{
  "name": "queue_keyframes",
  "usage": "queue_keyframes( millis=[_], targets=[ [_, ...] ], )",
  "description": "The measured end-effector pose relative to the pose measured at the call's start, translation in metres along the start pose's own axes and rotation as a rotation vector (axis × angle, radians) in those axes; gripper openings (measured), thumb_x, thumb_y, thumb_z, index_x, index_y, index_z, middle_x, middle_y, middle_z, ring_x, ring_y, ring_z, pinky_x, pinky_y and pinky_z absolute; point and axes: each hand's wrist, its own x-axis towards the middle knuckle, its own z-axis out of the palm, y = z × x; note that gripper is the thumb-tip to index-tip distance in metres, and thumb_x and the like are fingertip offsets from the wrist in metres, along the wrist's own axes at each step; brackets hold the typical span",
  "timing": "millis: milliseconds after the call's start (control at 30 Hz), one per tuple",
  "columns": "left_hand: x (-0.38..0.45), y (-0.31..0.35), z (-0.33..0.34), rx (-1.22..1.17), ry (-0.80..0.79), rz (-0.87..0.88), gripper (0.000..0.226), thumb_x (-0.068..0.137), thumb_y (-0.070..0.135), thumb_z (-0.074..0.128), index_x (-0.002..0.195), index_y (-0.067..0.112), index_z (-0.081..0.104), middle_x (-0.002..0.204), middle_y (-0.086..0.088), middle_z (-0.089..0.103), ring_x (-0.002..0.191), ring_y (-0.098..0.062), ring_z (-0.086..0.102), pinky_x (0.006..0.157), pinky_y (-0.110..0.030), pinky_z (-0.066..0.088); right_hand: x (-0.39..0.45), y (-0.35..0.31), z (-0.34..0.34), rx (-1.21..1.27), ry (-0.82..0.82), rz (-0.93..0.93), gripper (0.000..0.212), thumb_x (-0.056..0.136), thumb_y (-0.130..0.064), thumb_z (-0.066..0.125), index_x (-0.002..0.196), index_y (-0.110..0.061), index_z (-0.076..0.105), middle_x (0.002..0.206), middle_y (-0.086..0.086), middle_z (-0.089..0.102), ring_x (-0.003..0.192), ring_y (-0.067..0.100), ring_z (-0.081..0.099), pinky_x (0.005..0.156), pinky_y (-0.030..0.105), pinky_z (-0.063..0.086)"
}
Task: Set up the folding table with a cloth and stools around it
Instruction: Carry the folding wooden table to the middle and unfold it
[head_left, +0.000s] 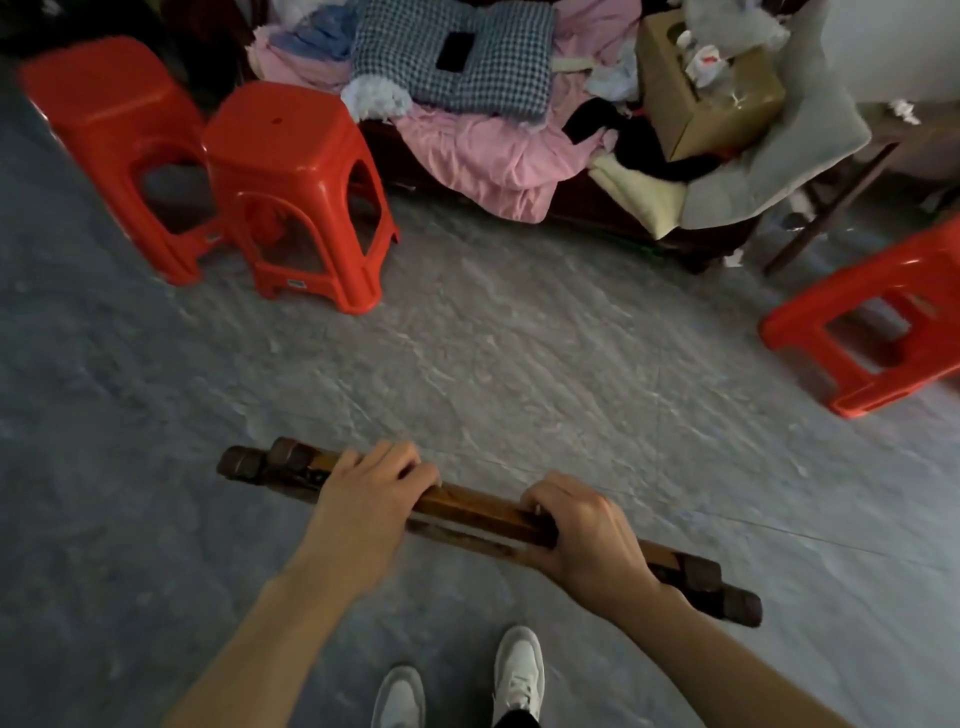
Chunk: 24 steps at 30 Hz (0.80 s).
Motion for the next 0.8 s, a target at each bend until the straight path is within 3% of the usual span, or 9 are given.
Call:
queue_keyframes(
  millis=[133, 367, 567, 800],
  targets=[
    [0.016, -0.023, 0.029, -0.011, 0.027, -0.030, 0.042, 0.062, 0.004, 0.065, 0.096, 0.027, 0.058, 0.096, 0.007, 0.050, 0.089, -0.019, 0.054, 0.068, -0.037, 0.044, 0.034, 0.020, 0.020, 0.002, 0.019, -0.026, 0.031, 0.068, -0.028, 0.078, 0.090, -0.031, 0.055, 0.086, -0.014, 0.050, 0.074, 0.010, 0.050, 0.058, 0.031, 0.047],
    [0.046, -0.045, 0.057, -0.017, 0.077, -0.087, 0.047, 0.057, -0.001, 0.074, 0.096, 0.024, 0.062, 0.094, 0.004, 0.052, 0.087, -0.020, 0.054, 0.070, -0.035, 0.042, 0.077, 0.043, 0.036, 0.042, 0.051, -0.058, 0.022, 0.071, -0.025, 0.073, 0.087, -0.029, 0.057, 0.084, -0.015, 0.050, 0.073, 0.007, 0.048, 0.060, 0.026, 0.047],
    [0.058, -0.061, 0.112, -0.006, 0.067, -0.148, 0.045, 0.060, -0.001, 0.074, 0.095, 0.023, 0.060, 0.093, 0.003, 0.051, 0.087, -0.023, 0.053, 0.072, -0.037, 0.042, 0.095, 0.071, 0.085, 0.047, 0.012, 0.025, 0.030, 0.069, -0.019, 0.076, 0.086, -0.032, 0.054, 0.086, -0.018, 0.045, 0.075, 0.003, 0.043, 0.062, 0.025, 0.045],
    [0.070, -0.060, 0.118, 0.000, 0.144, -0.259, 0.041, 0.061, 0.000, 0.077, 0.095, 0.020, 0.063, 0.095, 0.000, 0.053, 0.093, -0.025, 0.049, 0.080, -0.040, 0.043, 0.104, 0.083, 0.080, 0.094, 0.031, 0.015, 0.028, 0.074, -0.021, 0.076, 0.091, -0.031, 0.056, 0.088, -0.016, 0.048, 0.078, 0.003, 0.046, 0.064, 0.027, 0.048]
  ],
)
